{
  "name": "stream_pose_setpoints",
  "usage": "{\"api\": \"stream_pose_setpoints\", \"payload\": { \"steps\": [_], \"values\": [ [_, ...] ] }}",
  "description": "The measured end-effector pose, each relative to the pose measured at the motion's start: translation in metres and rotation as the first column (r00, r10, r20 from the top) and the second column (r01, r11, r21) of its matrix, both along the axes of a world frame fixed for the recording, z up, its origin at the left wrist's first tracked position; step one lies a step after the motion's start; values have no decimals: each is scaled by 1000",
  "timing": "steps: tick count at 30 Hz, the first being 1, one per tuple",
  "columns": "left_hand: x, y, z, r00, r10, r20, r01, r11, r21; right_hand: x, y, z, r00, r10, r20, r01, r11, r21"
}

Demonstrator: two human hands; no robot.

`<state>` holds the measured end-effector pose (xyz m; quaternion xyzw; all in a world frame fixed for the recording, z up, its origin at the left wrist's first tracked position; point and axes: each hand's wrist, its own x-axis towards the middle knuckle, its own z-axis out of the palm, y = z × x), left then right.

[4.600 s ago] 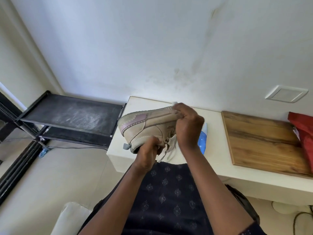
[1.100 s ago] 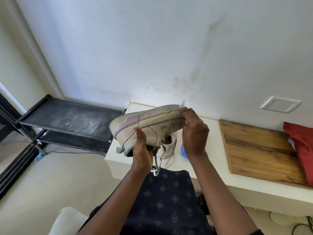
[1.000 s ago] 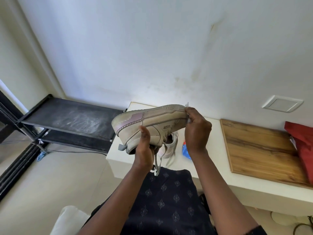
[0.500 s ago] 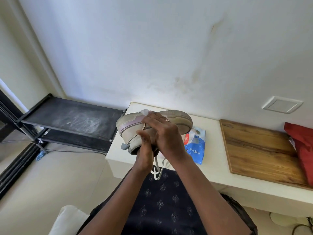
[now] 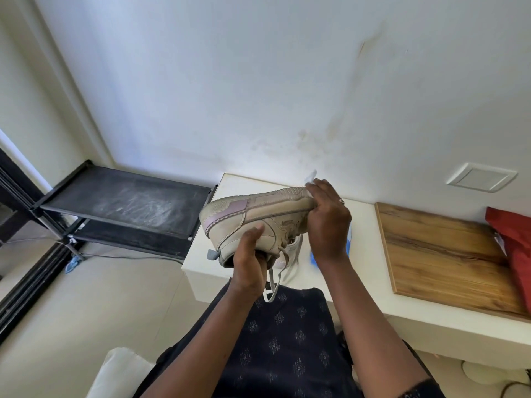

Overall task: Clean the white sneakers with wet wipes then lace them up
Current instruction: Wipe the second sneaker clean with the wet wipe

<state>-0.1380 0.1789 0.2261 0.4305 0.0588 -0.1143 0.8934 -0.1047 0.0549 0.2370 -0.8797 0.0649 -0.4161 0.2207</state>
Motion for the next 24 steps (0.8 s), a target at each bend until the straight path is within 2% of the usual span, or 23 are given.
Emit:
{"api": "stream_pose_setpoints", "payload": {
  "steps": [5,15,18,21,24],
  "values": [
    [1,3,5,996,-13,-86,16,999,33,3,-6,7,997,-75,34,69,987,142],
    [6,6,3,996,-14,-91,30,985,172,-5,19,12,999,-31,37,27,994,105],
    [2,2,9,994,-94,-56,102,982,157,-10,42,13,990,109,92,-112,994,21],
    [2,4,12,988,-155,-6,155,981,114,-17,54,8,968,237,83,-228,967,-110],
    [3,4,8,994,-95,-59,98,994,45,-16,42,7,973,211,94,-196,970,-145]
  ]
}}
